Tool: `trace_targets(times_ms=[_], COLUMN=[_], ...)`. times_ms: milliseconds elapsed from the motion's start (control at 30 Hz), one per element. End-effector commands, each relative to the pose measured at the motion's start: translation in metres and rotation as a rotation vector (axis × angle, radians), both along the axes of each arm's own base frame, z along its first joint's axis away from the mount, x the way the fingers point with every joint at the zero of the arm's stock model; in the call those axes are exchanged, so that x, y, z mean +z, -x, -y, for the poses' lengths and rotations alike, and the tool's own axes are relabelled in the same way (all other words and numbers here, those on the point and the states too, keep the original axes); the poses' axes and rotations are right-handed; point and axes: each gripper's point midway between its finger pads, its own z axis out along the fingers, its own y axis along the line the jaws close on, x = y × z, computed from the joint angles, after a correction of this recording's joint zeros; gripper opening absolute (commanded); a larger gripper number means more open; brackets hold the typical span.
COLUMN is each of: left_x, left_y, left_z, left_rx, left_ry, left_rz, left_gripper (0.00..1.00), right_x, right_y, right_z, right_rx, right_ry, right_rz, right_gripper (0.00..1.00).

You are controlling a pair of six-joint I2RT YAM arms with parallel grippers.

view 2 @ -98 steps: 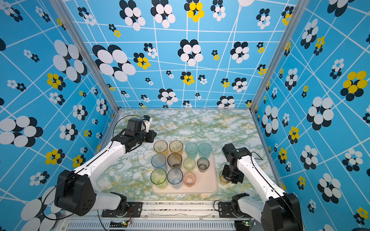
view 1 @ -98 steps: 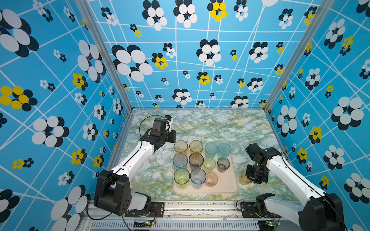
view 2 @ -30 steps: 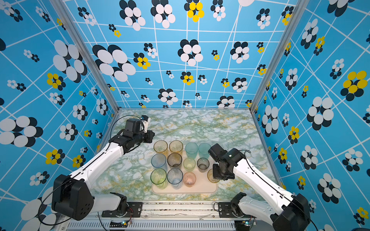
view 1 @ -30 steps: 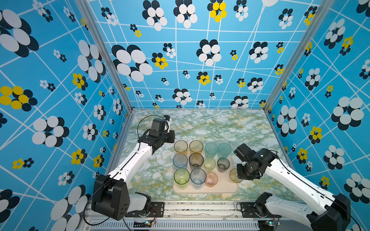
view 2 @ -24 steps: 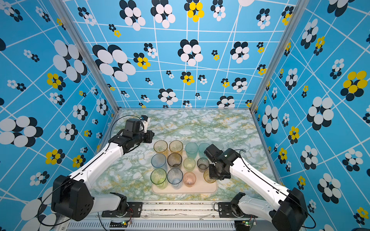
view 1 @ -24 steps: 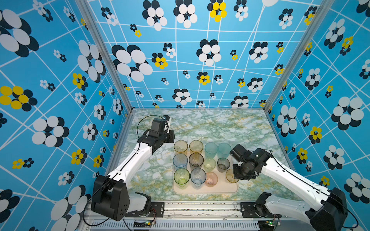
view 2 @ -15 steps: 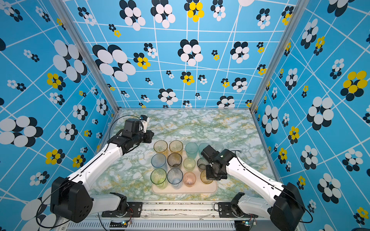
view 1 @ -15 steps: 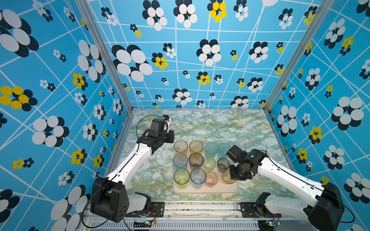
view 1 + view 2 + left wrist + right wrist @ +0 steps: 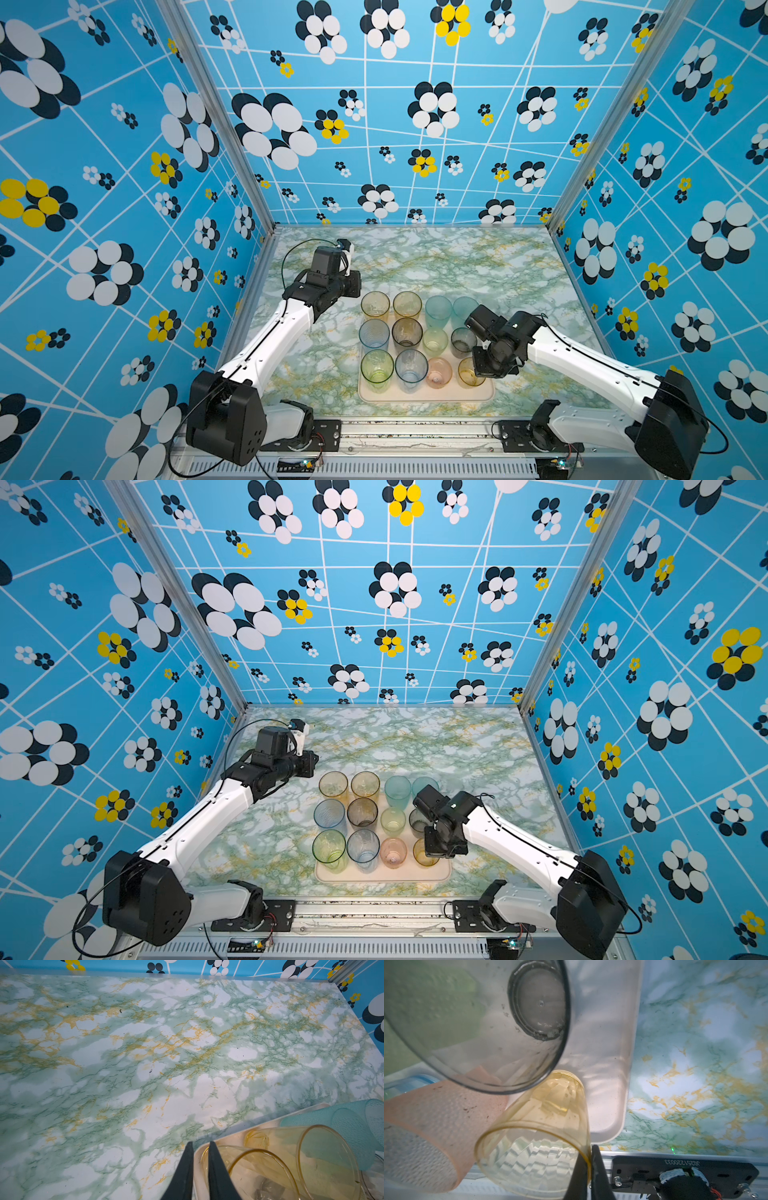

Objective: Place the glasses into the tray
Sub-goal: Place the glass on the tray.

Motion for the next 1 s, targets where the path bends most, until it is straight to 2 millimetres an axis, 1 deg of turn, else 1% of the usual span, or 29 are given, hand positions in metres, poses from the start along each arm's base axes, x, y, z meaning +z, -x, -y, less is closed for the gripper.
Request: trace_targets(times_ms=[0, 267, 433, 967], left_x=[0.0101, 0.0134, 0.0147, 0.0114], left_y=[0.0024, 0.0052, 0.0056, 0.0065], left_z=[-0.0065, -0.0083, -0.0085, -0.0097], left_rx=[0.008, 0.012, 0.013, 0.016], left_ry=[-0.016, -0.023, -0.020, -0.028], left_rz=[0.020, 0.026, 0.029, 0.024], left_gripper=[0.17, 0.17, 0.17, 0.17], right_x=[-0.0037, -0.0086, -0.0084, -0.0108], right_y=[0.0039, 0.0043, 0.0039, 0.0041], right_z=[-0.0024, -0.0031, -0.0029, -0.0027], right_rx=[0.005, 0.012, 0.017, 0.018], right_ry=[-0.005, -0.005, -0.004, 0.000], right_rz=[-0.019, -0.022, -0.021, -0.023], right_gripper=[0.00, 0.00, 0.00, 0.00])
